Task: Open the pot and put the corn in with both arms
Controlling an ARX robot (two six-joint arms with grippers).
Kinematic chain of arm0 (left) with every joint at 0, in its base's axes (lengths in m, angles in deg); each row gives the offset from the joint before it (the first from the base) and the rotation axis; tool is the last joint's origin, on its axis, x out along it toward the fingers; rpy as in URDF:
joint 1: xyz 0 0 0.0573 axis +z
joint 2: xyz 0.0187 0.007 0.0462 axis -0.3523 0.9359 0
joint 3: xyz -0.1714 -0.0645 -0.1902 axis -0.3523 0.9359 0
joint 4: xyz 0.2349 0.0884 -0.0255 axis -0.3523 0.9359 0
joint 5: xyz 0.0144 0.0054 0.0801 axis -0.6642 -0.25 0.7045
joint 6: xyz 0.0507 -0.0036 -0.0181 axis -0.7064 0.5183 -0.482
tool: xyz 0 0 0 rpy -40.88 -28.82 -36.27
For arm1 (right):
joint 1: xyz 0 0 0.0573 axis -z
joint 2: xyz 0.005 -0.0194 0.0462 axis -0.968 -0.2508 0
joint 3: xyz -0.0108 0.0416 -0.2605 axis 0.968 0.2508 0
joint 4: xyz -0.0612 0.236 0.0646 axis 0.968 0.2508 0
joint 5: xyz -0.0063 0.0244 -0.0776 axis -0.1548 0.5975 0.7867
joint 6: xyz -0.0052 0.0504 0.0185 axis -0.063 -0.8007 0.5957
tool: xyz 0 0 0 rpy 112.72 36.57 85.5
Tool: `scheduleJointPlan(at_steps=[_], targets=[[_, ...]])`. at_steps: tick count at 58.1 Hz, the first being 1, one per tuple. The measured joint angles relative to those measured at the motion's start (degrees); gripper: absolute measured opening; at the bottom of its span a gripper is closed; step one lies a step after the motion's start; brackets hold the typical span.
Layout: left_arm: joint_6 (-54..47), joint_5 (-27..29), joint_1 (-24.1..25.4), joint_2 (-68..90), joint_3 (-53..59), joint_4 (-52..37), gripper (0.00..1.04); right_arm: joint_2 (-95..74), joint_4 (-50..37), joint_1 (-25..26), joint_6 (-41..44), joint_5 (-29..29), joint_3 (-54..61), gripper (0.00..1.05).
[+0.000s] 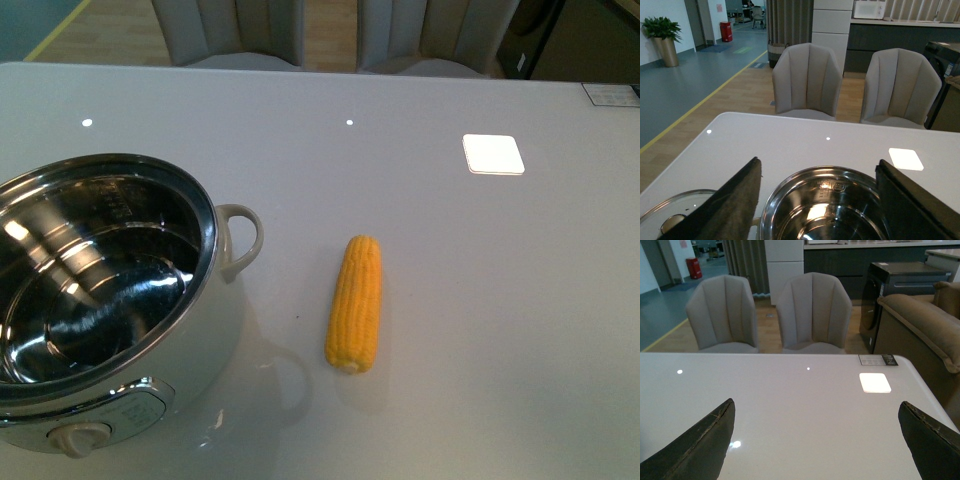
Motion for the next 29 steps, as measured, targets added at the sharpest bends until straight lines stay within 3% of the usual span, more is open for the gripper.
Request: scheduleJointPlan(at_steps=[3,8,15,29], targets=[[0.0,0.0,0.0,0.0,0.0,0.0,0.84,-9.3,12.0,-1.6,-6.1,4.7,-5.3,0.96],[0.0,0.0,0.0,0.0,0.0,0.0,0.97,-18.4,16.8,-3.1,-11.6,6.1,-7.6,0.96],[-0.1,0.0,0.0,0.0,0.0,0.0,0.98,-28.0,11.4,-5.5,-14.4,7.1,-8.2,0.96],[-0.1,0.0,0.0,-0.1,0.0,0.0,0.98,-55.0,-7.5,-12.7,-17.9,9.4,-11.1,0.96]])
